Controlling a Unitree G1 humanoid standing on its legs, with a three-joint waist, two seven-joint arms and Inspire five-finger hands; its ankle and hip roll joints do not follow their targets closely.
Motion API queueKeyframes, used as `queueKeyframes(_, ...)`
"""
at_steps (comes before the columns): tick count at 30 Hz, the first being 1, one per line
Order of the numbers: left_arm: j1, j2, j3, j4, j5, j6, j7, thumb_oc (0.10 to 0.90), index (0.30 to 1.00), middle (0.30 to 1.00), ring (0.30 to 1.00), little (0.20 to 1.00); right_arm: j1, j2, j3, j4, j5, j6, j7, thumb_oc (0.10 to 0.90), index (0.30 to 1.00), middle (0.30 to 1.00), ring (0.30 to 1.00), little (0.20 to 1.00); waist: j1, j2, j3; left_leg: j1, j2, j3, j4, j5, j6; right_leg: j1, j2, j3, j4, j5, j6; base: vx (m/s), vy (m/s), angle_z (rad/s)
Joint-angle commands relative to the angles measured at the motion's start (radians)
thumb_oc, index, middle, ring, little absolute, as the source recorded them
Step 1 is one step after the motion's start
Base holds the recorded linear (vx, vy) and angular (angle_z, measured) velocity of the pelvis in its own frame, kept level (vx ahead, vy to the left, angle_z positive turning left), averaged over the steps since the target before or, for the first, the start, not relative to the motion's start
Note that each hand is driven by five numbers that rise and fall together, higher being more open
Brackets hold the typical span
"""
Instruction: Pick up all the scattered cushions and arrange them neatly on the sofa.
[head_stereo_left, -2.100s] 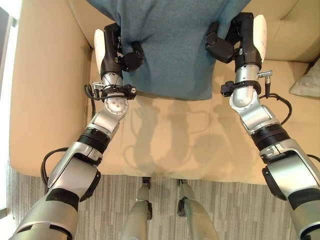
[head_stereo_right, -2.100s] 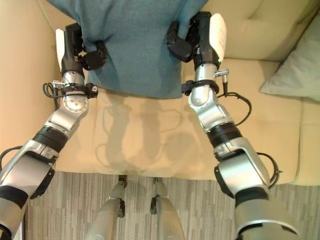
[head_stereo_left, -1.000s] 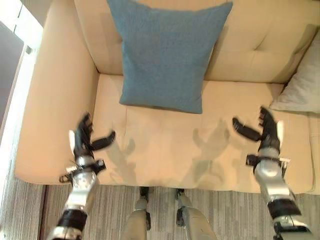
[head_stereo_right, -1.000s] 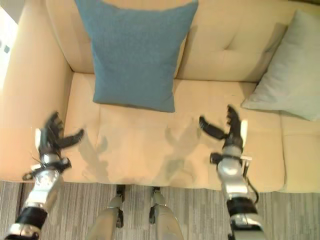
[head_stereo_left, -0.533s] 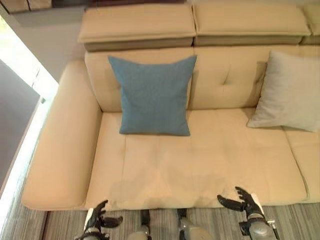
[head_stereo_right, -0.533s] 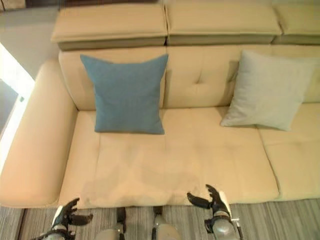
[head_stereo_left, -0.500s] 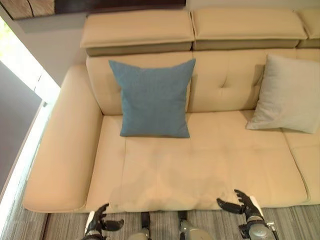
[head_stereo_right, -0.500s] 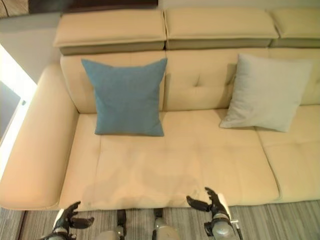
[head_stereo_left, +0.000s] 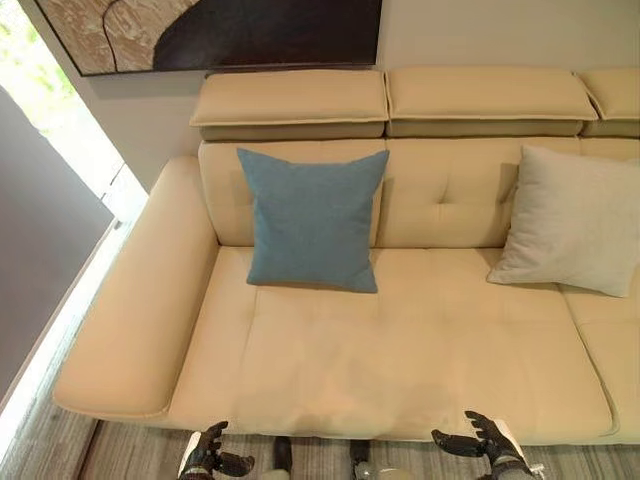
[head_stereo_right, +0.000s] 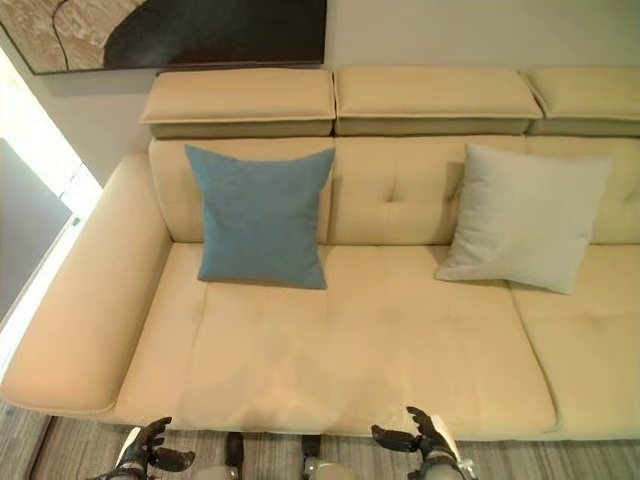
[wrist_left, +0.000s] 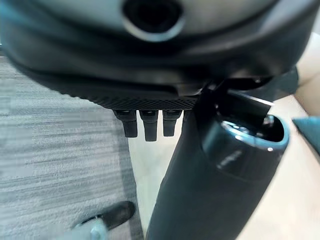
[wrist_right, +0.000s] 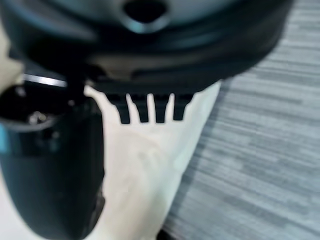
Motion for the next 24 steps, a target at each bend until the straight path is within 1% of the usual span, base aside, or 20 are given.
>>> queueKeyframes(1,0.008,0.034,0.008,-0.019,0.012,-0.02,0.01,0.8,0.9,0.9,0.9,0.9,-0.03,-0.016,-0.025,0.011,-0.011,-0.011,-0.03,0.8,0.9,0.9,0.9,0.9,-0.013,0.0,-0.033,0.082,-0.006,-0.012,0.035,-0.118,0.036,0.017,-0.021,0.019,0.006,-0.127,0.171,-0.13,0.152,0.16)
queueKeyframes(2,0.006,0.031,0.002,-0.017,0.017,-0.019,0.014,0.8,0.9,0.9,0.9,0.9,-0.028,-0.01,-0.028,0.021,-0.012,-0.009,-0.029,0.8,0.9,0.9,0.9,0.9,-0.022,0.011,-0.036,0.124,-0.011,-0.021,-0.022,-0.134,0.044,-0.007,-0.015,0.017,0.017,-0.115,0.183,-0.09,0.119,0.08)
queueKeyframes(3,0.006,0.031,0.001,-0.017,0.017,-0.019,0.014,0.8,0.9,0.9,0.9,0.9,-0.028,-0.011,-0.028,0.021,-0.012,-0.009,-0.029,0.8,0.9,0.9,0.9,0.9,-0.022,0.012,-0.034,0.129,-0.01,-0.021,-0.025,-0.134,0.044,-0.004,-0.014,0.017,0.017,-0.116,0.183,-0.18,0.191,0.15)
queueKeyframes(4,-0.003,0.026,-0.008,-0.013,0.027,-0.019,0.012,0.8,0.9,0.9,0.9,0.9,-0.035,-0.002,-0.028,0.036,-0.022,-0.001,-0.03,0.8,0.9,0.9,0.9,0.9,-0.034,0.018,-0.038,0.182,-0.038,-0.022,-0.14,-0.186,0.065,-0.049,-0.022,0.02,0.026,-0.092,0.201,-0.22,0.191,0.3)
queueKeyframes(5,-0.015,0.026,-0.01,-0.013,0.029,-0.021,0.016,0.8,0.9,0.9,0.9,0.9,-0.04,0.003,-0.026,0.043,-0.026,0.002,-0.035,0.8,0.9,0.9,0.9,0.9,-0.037,0.017,-0.034,0.193,-0.052,-0.037,-0.188,-0.191,0.075,-0.072,-0.024,0.024,0.031,-0.082,0.212,-0.22,0.192,0.26)
queueKeyframes(6,-0.015,0.026,-0.01,-0.013,0.029,-0.021,0.017,0.8,0.9,0.9,0.9,0.9,-0.04,0.003,-0.026,0.043,-0.026,0.002,-0.035,0.8,0.9,0.9,0.9,0.9,-0.037,0.017,-0.034,0.194,-0.052,-0.038,-0.19,-0.189,0.075,-0.072,-0.024,0.024,0.032,-0.082,0.212,-0.19,0.133,0.07)
queueKeyframes(7,-0.02,0.028,-0.009,-0.013,0.027,-0.021,0.021,0.8,0.9,0.9,0.9,0.9,-0.044,0.014,-0.031,0.046,-0.023,0.004,-0.036,0.8,0.9,0.9,0.9,0.9,-0.038,0.013,-0.028,0.191,-0.064,-0.046,-0.213,-0.179,0.081,-0.093,-0.033,0.016,0.035,-0.066,0.225,-0.18,0.109,-0.15)
queueKeyframes(9,-0.024,0.033,-0.015,0.003,0.048,-0.015,0.027,0.8,0.9,0.9,0.9,0.9,-0.047,0.029,-0.024,0.053,-0.028,0.013,-0.033,0.8,0.9,0.9,0.9,0.9,-0.032,0.007,-0.025,0.191,-0.076,-0.037,-0.255,-0.165,0.094,-0.111,-0.04,0.003,0.034,-0.066,0.236,-0.3,0.168,-0.07)
queueKeyframes(10,-0.026,0.036,-0.006,0.026,0.05,-0.013,0.028,0.8,0.9,0.9,0.9,0.9,-0.056,0.047,-0.011,0.061,-0.039,0.019,-0.034,0.8,0.9,0.9,0.9,0.9,-0.02,0.002,-0.014,0.189,-0.075,-0.023,-0.281,-0.14,0.103,-0.131,-0.053,-0.024,0.061,-0.069,0.248,-0.43,0.193,0.01)
queueKeyframes(11,-0.031,0.041,-0.005,0.033,0.049,-0.007,0.026,0.8,0.9,0.9,0.9,0.9,-0.065,0.051,-0.006,0.075,-0.038,0.027,-0.033,0.8,0.9,0.9,0.9,0.9,-0.015,0.006,-0.005,0.176,-0.068,-0.018,-0.296,-0.117,0.111,-0.136,-0.059,-0.02,0.113,-0.093,0.251,-0.35,0.145,-0.48)
queueKeyframes(12,-0.031,0.041,-0.005,0.033,0.049,-0.008,0.026,0.8,0.9,0.9,0.9,0.9,-0.065,0.052,-0.006,0.075,-0.038,0.027,-0.033,0.8,0.9,0.9,0.9,0.9,-0.015,0.006,-0.004,0.177,-0.069,-0.017,-0.296,-0.117,0.111,-0.136,-0.059,-0.019,0.115,-0.094,0.251,-0.25,0.085,-0.51)
queueKeyframes(15,-0.032,0.046,-0.01,0.058,0.063,0.006,0.029,0.8,0.9,0.9,0.9,0.9,-0.059,0.062,-0.006,0.093,-0.031,0.032,-0.029,0.8,0.9,0.9,0.9,0.9,0.001,0.017,-0.001,0.155,-0.064,-0.019,-0.309,-0.087,0.127,-0.098,-0.044,0.052,0.263,-0.156,0.231,-0.22,0.068,-0.26)
queueKeyframes(16,-0.026,0.041,-0.011,0.069,0.059,0.014,0.023,0.8,0.9,0.9,0.9,0.9,-0.051,0.067,-0.004,0.114,-0.03,0.035,-0.027,0.8,0.9,0.9,0.9,0.9,0.011,0.028,-0.016,0.144,-0.053,-0.021,-0.322,-0.072,0.136,-0.071,-0.032,0.08,0.365,-0.203,0.218,-0.21,0.042,0.08)
queueKeyframes(17,-0.026,0.038,-0.006,0.074,0.05,0.013,0.023,0.8,0.9,0.9,0.9,0.9,-0.047,0.076,-0.005,0.115,-0.028,0.033,-0.03,0.8,0.9,0.9,0.9,0.9,0.018,0.029,-0.03,0.13,-0.048,-0.016,-0.321,-0.066,0.136,-0.051,-0.035,0.082,0.369,-0.208,0.218,-0.15,0.023,0.13)
queueKeyframes(18,-0.026,0.038,-0.006,0.075,0.05,0.013,0.023,0.8,0.9,0.9,0.9,0.9,-0.047,0.076,-0.005,0.115,-0.028,0.033,-0.03,0.8,0.9,0.9,0.9,0.9,0.019,0.028,-0.028,0.131,-0.049,-0.016,-0.32,-0.067,0.136,-0.05,-0.035,0.083,0.371,-0.209,0.218,-0.06,-0.023,0.04)
queueKeyframes(19,-0.026,0.035,-0.003,0.077,0.041,0.013,0.021,0.8,0.9,0.9,0.9,0.9,-0.045,0.082,-0.007,0.12,-0.025,0.034,-0.03,0.8,0.9,0.9,0.9,0.9,0.03,0.023,-0.041,0.122,-0.049,-0.011,-0.321,-0.065,0.135,-0.015,-0.044,0.075,0.342,-0.215,0.218,-0.01,-0.04,-0.04)
queueKeyframes(21,-0.015,0.025,0.016,0.094,0.021,0.019,0.023,0.8,0.9,0.9,0.9,0.9,-0.044,0.084,-0.007,0.124,-0.029,0.039,-0.029,0.8,0.9,0.9,0.9,0.9,0.042,0.011,-0.067,0.123,-0.052,-0.009,-0.343,-0.05,0.129,0.035,-0.042,0.063,0.26,-0.21,0.218,0.0,-0.066,-0.15)
queueKeyframes(22,-0.011,0.022,0.019,0.099,0.017,0.021,0.023,0.8,0.9,0.9,0.9,0.9,-0.046,0.085,-0.006,0.125,-0.03,0.041,-0.029,0.8,0.9,0.9,0.9,0.9,0.043,0.008,-0.077,0.125,-0.05,-0.002,-0.351,-0.049,0.127,0.043,-0.04,0.064,0.236,-0.208,0.221,-0.01,-0.097,-0.23)
queueKeyframes(23,-0.008,0.018,0.028,0.105,0.009,0.02,0.022,0.8,0.9,0.9,0.9,0.9,-0.05,0.087,0.0,0.127,-0.028,0.041,-0.027,0.8,0.9,0.9,0.9,0.9,0.043,0.001,-0.095,0.128,-0.047,0.011,-0.371,-0.042,0.122,0.068,-0.03,0.071,0.157,-0.204,0.224,-0.01,-0.083,-0.19)
queueKeyframes(24,-0.006,0.017,0.03,0.107,0.01,0.022,0.022,0.8,0.9,0.9,0.9,0.9,-0.052,0.088,0.003,0.127,-0.027,0.044,-0.025,0.8,0.9,0.9,0.9,0.9,0.043,0.0,-0.102,0.13,-0.045,0.016,-0.38,-0.037,0.12,0.074,-0.025,0.077,0.131,-0.201,0.224,-0.02,-0.103,-0.21)
